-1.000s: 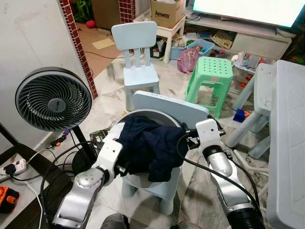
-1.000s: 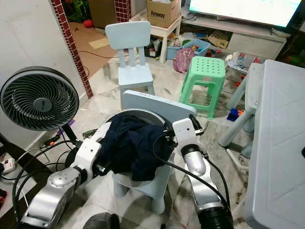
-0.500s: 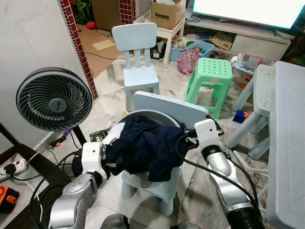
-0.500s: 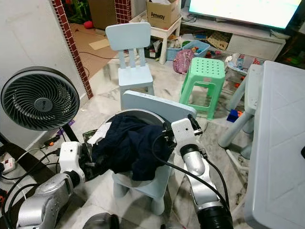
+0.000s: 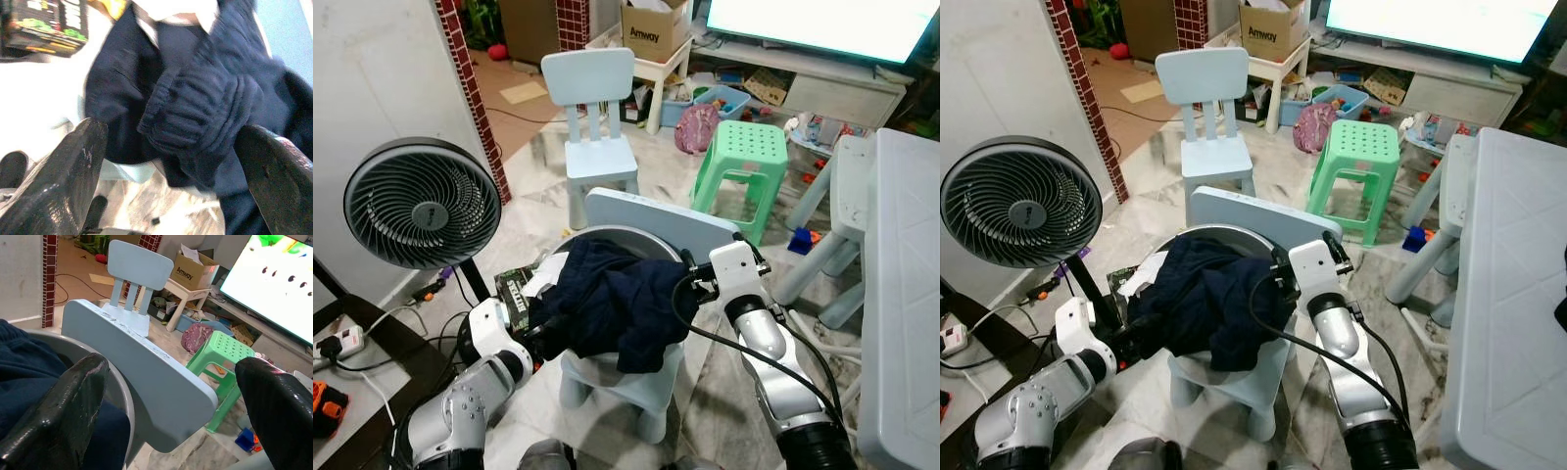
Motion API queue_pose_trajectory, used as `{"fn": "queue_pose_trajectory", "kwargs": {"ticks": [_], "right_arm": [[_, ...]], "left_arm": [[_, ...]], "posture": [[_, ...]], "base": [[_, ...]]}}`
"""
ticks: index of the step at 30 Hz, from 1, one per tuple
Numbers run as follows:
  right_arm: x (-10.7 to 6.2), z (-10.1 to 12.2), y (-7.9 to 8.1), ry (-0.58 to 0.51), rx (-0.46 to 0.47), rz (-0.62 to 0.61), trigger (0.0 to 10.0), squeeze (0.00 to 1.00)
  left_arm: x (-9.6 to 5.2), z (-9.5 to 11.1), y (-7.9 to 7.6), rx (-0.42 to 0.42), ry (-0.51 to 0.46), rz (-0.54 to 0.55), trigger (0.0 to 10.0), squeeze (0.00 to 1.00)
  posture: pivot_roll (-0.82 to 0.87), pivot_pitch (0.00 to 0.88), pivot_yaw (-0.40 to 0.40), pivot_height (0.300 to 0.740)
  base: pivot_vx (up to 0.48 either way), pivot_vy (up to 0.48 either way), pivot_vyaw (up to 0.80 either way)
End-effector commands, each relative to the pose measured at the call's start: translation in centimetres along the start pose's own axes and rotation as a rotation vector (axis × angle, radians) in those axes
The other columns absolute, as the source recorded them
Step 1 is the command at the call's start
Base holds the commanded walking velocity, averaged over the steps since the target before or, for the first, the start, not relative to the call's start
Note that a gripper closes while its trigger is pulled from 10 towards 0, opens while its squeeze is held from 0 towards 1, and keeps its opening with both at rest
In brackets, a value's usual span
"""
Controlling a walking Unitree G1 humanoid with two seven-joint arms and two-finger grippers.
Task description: Hang hanger
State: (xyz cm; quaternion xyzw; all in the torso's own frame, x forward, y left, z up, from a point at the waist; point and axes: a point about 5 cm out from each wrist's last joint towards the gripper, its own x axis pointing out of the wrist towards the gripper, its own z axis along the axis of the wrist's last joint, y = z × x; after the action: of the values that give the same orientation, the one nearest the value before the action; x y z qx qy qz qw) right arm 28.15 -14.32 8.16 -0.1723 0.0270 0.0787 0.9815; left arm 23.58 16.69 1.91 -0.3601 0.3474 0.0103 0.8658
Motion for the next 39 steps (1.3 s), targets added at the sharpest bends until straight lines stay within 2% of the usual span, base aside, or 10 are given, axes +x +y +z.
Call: {"fn": "queue_pose_trajectory", "kwargs": {"ticks": [1,5,6,7,9,21,24,25,35,39], "right_arm": [[0.0,0.2,-0.3,-0.007,-0.008,0.0,10.0,0.0],[0.0,0.3,-0.4,-0.01,-0.01,-0.001,10.0,0.0],[0.1,0.4,-0.4,-0.012,-0.011,-0.002,10.0,0.0],[0.1,0.4,-0.4,-0.013,-0.011,-0.002,10.0,0.0],[0.1,0.5,-0.4,-0.015,-0.013,-0.001,10.0,0.0],[0.3,0.6,-0.6,-0.02,-0.021,-0.005,10.0,0.0],[0.4,0.6,-0.5,-0.022,-0.018,-0.006,10.0,0.0],[0.4,0.6,-0.5,-0.021,-0.016,-0.006,10.0,0.0],[0.6,0.7,-0.5,-0.023,-0.009,-0.012,10.0,0.0],[0.7,0.7,-0.5,-0.021,-0.005,-0.017,10.0,0.0]], "left_arm": [[1.2,-1.2,-2.3,-0.082,0.01,-0.052,10.0,0.0],[2.1,-1.0,-2.8,-0.126,0.008,-0.069,10.0,0.0],[2.6,-0.9,-3.1,-0.145,0.009,-0.079,9.0,0.0],[2.8,-0.9,-3.1,-0.148,0.012,-0.076,7.3,0.0],[3.4,-1.0,-3.1,-0.152,0.012,-0.056,0.0,0.0],[4.8,-1.2,-3.0,-0.082,0.047,0.013,0.0,0.0],[4.9,-0.1,-3.1,0.075,-0.01,0.028,0.0,0.0],[4.9,0.5,-3.2,0.179,-0.033,0.03,0.0,0.0],[5.0,1.4,-3.6,0.454,-0.079,0.025,0.0,0.0],[4.9,0.8,-4.1,0.783,-0.082,-0.031,0.0,0.0]], "posture": [[-0.02,0.0,-0.014,0.74],[-0.02,0.0,-0.014,0.74],[-0.02,0.0,-0.014,0.74],[-0.03,0.0,-0.016,0.74],[-0.03,0.0,-0.016,0.74],[-0.04,0.0,-0.015,0.74],[-0.04,0.0,-0.015,0.74],[-0.04,0.0,-0.015,0.74],[-0.03,0.0,-0.007,0.74],[-0.03,0.0,-0.002,0.74]], "base": [[0.0,0.0,0.0],[0.0,0.0,0.0],[0.0,0.0,0.0],[0.0,0.0,0.0],[0.0,0.0,0.0],[0.0,0.0,0.0],[0.0,0.0,0.0],[0.0,0.0,0.0],[0.0,0.0,0.0],[0.0,0.0,0.0]]}}
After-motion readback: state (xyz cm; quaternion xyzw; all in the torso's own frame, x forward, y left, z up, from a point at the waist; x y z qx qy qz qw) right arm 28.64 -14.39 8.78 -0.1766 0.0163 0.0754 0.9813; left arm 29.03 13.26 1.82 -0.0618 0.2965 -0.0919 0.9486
